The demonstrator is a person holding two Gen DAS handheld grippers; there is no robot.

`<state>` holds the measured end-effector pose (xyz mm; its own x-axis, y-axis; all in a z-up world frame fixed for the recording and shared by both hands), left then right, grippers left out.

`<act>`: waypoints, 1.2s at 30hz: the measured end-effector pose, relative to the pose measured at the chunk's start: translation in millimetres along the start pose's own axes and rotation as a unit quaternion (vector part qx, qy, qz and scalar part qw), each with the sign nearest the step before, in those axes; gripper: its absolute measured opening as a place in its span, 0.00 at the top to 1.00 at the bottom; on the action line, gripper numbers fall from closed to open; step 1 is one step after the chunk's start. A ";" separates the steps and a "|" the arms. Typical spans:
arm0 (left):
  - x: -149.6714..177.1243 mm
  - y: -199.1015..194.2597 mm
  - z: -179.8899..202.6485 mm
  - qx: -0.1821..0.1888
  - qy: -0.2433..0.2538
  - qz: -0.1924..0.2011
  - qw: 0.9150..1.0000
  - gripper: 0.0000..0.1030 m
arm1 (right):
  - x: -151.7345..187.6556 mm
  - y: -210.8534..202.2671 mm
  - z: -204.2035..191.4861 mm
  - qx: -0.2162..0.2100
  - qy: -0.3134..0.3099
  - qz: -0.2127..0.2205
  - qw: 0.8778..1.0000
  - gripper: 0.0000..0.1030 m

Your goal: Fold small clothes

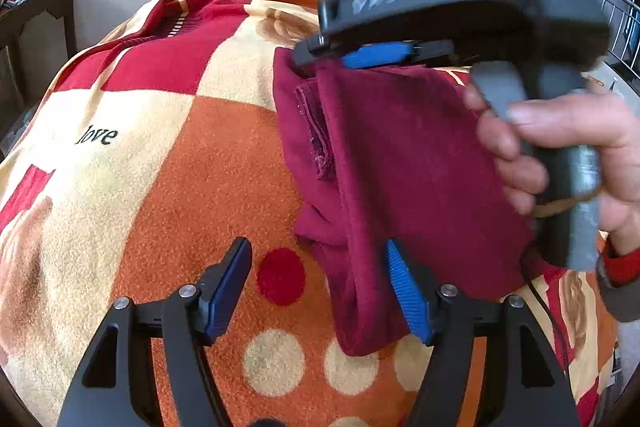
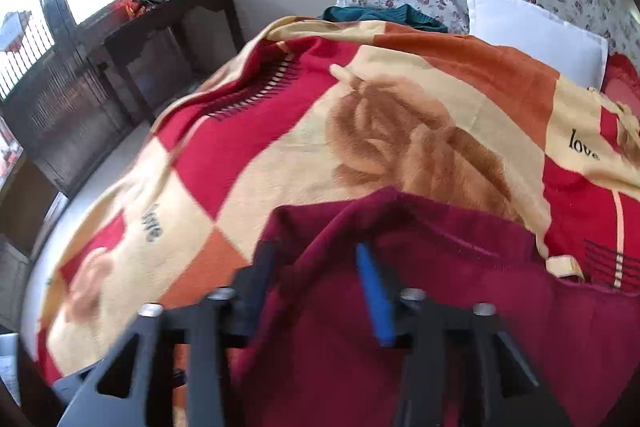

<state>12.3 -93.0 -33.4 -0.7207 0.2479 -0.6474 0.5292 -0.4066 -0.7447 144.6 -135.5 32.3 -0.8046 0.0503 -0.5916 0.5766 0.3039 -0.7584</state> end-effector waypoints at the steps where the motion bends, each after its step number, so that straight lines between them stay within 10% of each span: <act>1: -0.6 -0.5 0.1 0.001 -0.001 0.001 1.000 0.33 | 0.1 -4.3 -1.4 -0.003 0.004 0.006 1.000 0.17; 23: 0.7 18.0 2.3 0.055 -0.054 0.009 0.997 0.16 | 17.8 51.8 -11.4 0.167 -0.131 -0.072 0.974 0.06; 36: 3.1 16.0 5.4 0.027 -0.035 0.008 0.999 0.14 | 15.7 9.5 -7.8 0.126 -0.095 -0.014 0.987 0.66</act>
<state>16.1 -103.5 -46.5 -0.7432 0.1801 -0.6443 0.5169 -0.4569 -0.7239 136.4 -124.4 18.0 -0.7941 -0.1413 -0.5912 0.5900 0.0546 -0.8056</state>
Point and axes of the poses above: each gripper's, at about its wrist camera, not at the fingertips, and y roughly the way its jaws point, z to its right, x to its underside, the point moved 8 cm from there along y, roughly the way its jaws point, and after that the axes turned 5 degrees about -x, right-handed, at the moved point
